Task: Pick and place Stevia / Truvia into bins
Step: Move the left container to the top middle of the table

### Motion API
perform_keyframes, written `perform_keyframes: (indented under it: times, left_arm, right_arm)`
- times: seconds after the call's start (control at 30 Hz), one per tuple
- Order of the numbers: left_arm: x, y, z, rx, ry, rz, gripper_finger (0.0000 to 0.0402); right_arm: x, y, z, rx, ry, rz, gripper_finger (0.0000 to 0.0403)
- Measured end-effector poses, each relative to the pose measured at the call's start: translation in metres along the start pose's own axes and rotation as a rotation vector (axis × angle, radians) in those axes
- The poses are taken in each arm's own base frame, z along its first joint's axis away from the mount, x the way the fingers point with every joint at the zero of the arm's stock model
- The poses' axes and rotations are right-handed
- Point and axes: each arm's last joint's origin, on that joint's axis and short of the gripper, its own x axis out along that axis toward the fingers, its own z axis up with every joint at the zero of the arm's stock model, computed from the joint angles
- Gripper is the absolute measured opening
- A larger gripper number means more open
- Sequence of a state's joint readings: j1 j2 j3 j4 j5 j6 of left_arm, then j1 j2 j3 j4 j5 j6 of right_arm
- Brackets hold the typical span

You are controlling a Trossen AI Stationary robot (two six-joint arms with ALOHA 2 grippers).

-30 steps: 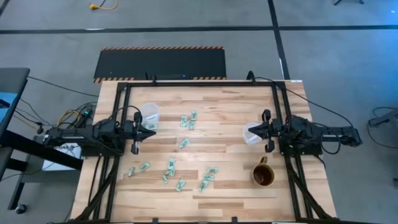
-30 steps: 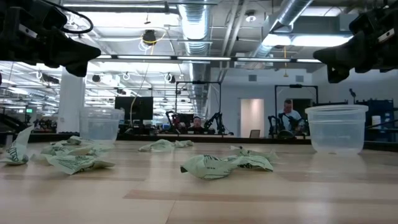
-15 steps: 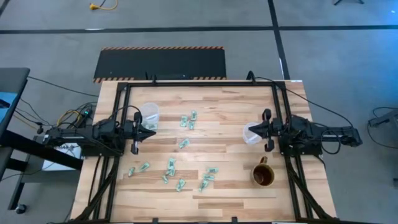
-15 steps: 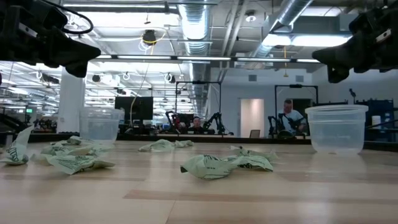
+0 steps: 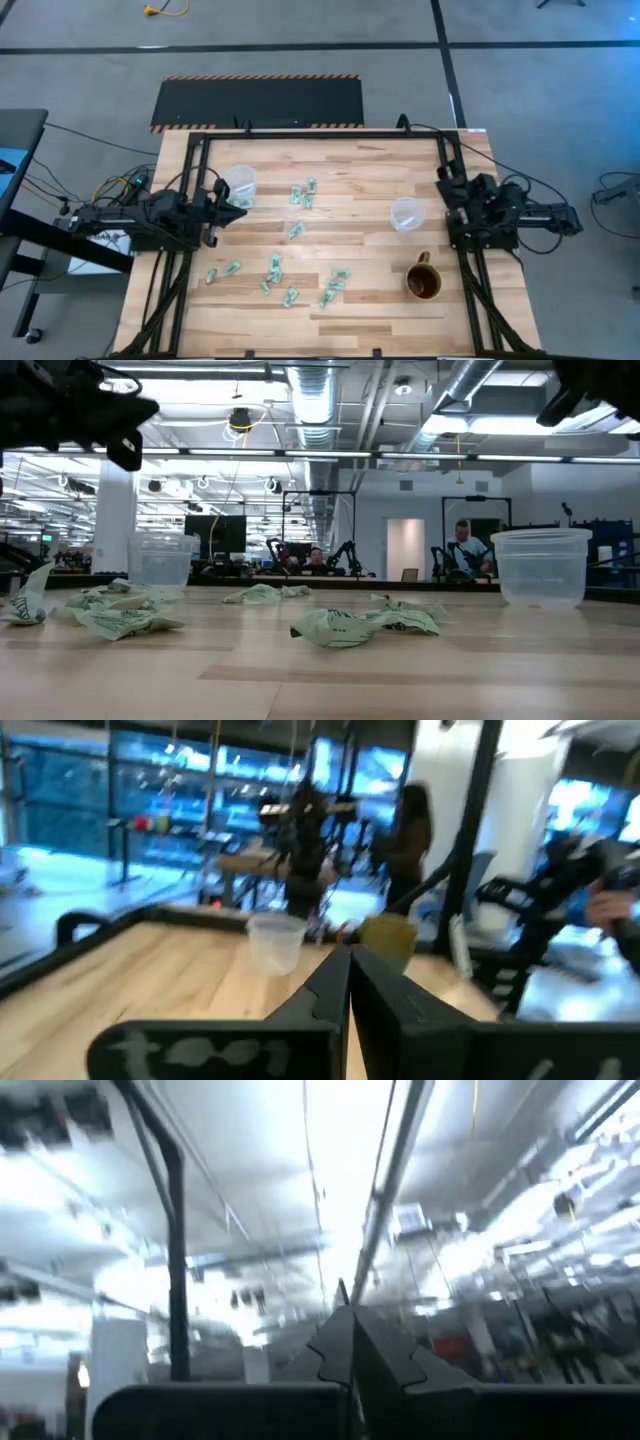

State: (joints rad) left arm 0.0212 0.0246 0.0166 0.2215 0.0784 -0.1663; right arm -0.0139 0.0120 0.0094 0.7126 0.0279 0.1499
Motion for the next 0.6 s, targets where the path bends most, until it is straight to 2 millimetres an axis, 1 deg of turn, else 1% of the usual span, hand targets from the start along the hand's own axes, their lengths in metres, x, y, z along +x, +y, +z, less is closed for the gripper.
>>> perform_keyframes:
  times: [0.13,0.2,0.27,0.33,0.43,0.5,0.6]
  left_arm:
    - [-0.001,-0.006,0.014,0.018,-0.132,-0.152,0.0000]
    - [-0.003,-0.009,0.019,0.033,-0.180,-0.214,0.0000]
    - [-0.003,-0.010,0.022,0.033,-0.198,-0.239,0.0000]
    - [-0.003,-0.010,0.025,0.019,-0.172,-0.232,0.0000]
    - [-0.001,-0.008,0.027,0.015,-0.037,-0.112,0.0000]
    - [-0.002,-0.005,0.030,0.028,0.082,0.032,0.0000]
    - [-0.004,-0.001,0.040,0.024,0.223,0.233,0.0000]
  right_arm:
    - [0.006,0.003,0.015,0.001,-0.030,0.023,0.0000]
    - [0.010,0.005,0.018,0.001,0.000,0.055,0.0000]
    - [0.013,0.006,0.019,0.001,0.040,0.075,0.0000]
    - [0.016,0.006,0.021,0.001,0.070,0.073,0.0000]
    - [0.016,0.005,0.017,0.000,0.133,0.061,0.0000]
    - [0.016,0.005,0.014,0.000,0.167,0.056,0.0000]
    - [0.015,0.004,0.009,0.001,0.212,0.049,0.0000]
